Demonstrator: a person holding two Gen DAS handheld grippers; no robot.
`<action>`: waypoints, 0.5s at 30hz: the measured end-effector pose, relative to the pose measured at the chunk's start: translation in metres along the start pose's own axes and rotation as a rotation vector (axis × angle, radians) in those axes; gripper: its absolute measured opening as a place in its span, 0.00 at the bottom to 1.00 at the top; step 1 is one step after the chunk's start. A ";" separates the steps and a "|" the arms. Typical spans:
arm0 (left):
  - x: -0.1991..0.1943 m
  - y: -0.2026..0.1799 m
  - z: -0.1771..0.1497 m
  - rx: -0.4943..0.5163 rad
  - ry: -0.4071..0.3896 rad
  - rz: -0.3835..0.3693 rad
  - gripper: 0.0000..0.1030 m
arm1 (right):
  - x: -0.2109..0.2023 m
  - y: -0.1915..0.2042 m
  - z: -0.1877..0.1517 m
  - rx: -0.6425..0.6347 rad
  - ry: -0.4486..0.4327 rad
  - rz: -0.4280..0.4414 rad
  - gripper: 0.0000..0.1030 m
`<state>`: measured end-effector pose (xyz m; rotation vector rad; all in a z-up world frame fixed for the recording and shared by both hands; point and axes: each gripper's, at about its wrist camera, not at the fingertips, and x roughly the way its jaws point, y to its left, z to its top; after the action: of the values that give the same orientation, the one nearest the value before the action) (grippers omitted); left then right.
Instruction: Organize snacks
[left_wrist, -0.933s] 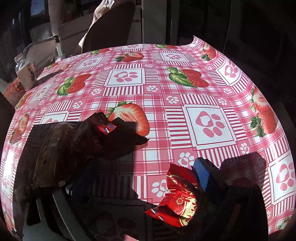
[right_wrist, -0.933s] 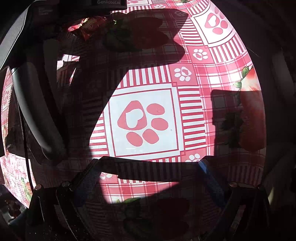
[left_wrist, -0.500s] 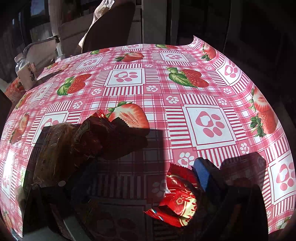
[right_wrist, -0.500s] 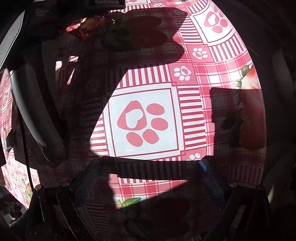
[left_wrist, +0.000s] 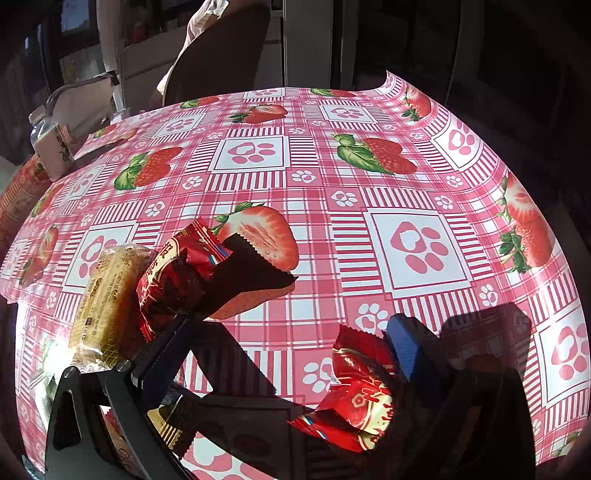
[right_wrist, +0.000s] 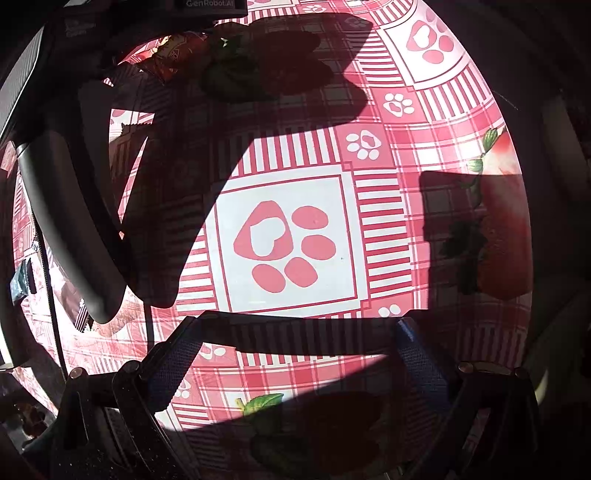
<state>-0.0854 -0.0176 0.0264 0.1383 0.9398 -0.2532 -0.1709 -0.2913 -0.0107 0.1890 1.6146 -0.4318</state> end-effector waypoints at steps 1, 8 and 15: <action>0.000 0.001 0.000 -0.003 0.002 -0.001 1.00 | 0.000 -0.002 0.001 -0.009 0.009 0.019 1.00; 0.006 -0.019 0.000 -0.002 0.002 0.000 1.00 | 0.000 -0.007 0.006 -0.017 0.023 0.059 1.00; 0.006 -0.020 0.000 -0.002 0.002 0.000 1.00 | 0.001 -0.008 0.010 -0.029 0.055 0.068 1.00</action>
<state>-0.0877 -0.0376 0.0210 0.1363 0.9421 -0.2525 -0.1646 -0.3023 -0.0105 0.2350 1.6628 -0.3533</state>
